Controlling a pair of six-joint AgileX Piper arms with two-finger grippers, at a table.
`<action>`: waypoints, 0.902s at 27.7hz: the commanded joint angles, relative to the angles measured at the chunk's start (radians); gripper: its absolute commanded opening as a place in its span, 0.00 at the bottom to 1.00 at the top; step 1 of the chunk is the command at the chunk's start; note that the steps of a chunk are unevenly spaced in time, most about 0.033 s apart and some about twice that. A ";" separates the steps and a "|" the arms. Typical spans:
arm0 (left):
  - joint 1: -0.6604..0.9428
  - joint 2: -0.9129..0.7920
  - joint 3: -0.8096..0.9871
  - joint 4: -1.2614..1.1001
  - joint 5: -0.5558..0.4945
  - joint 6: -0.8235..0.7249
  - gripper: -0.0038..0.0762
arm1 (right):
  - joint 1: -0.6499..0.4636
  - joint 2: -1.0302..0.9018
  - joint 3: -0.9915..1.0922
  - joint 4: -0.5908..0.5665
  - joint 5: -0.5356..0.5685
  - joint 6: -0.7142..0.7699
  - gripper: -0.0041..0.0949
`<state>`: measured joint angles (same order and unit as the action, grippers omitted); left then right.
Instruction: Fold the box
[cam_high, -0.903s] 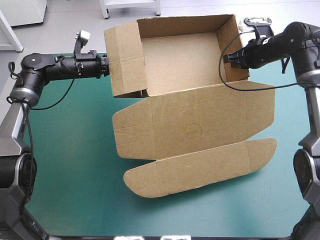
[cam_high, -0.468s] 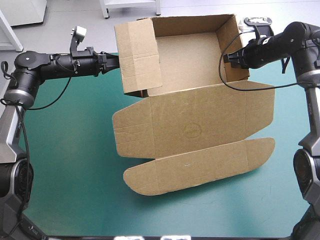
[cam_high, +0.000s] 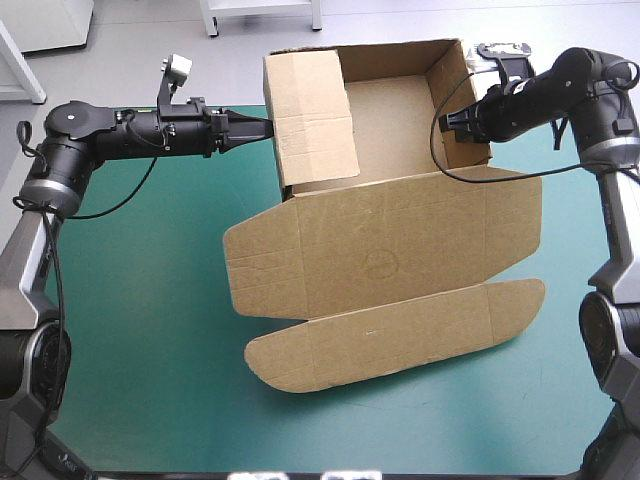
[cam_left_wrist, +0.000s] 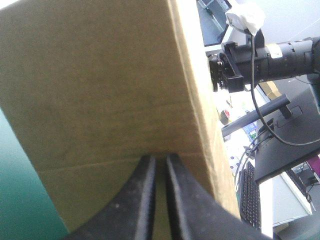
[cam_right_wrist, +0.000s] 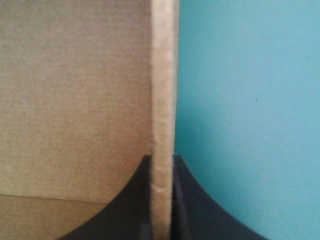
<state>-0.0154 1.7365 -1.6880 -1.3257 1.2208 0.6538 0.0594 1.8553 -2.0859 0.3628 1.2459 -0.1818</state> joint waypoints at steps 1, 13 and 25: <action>-0.005 -0.061 -0.032 -0.077 0.070 -0.005 0.32 | 0.002 -0.050 -0.030 0.044 -0.002 0.006 0.04; -0.005 -0.061 -0.032 -0.077 0.008 -0.045 0.72 | 0.017 -0.028 -0.030 0.041 -0.002 0.010 0.04; -0.114 -0.061 -0.032 0.317 -0.253 -0.297 0.67 | 0.160 -0.019 -0.030 -0.161 -0.032 0.119 0.04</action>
<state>-0.0909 1.7265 -1.6880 -1.0364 1.0476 0.4385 0.1924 1.8939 -2.0859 0.1887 1.2449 -0.0816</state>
